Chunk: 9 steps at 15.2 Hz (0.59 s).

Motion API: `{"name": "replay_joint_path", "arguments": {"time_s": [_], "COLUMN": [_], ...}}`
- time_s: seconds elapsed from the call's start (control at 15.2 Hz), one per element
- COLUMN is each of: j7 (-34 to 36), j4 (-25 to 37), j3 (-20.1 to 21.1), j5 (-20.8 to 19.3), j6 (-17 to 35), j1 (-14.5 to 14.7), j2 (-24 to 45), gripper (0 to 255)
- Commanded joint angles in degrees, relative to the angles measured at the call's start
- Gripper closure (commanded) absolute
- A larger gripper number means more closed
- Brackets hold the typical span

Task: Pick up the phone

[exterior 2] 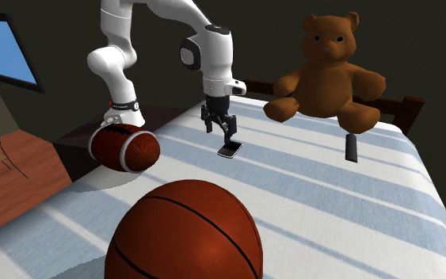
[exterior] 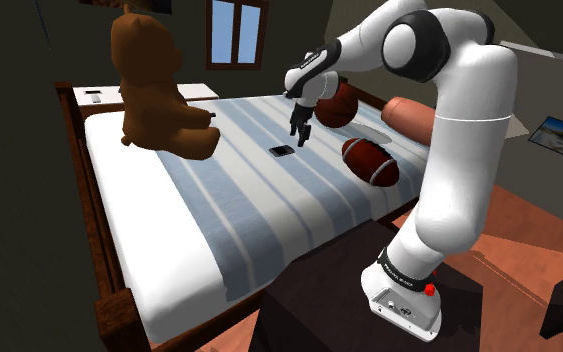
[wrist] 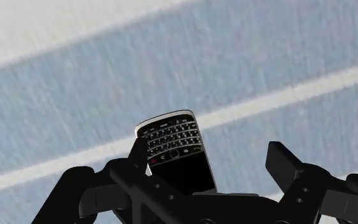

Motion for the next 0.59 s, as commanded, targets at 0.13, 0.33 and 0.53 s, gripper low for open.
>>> {"name": "replay_joint_path", "arguments": {"time_s": [0.13,0.33,0.53], "j7": [-6.08,-6.59,-7.12], "j4": [6.75,6.48,6.33], "j3": [2.65,3.19,3.75], "j5": [2.75,3.54,4.36], "j6": [-0.03,1.63,3.24], "j1": [-2.71,-3.09,-3.49], "j2": [7.13,8.61,10.16], "gripper": [0,0,0]}}
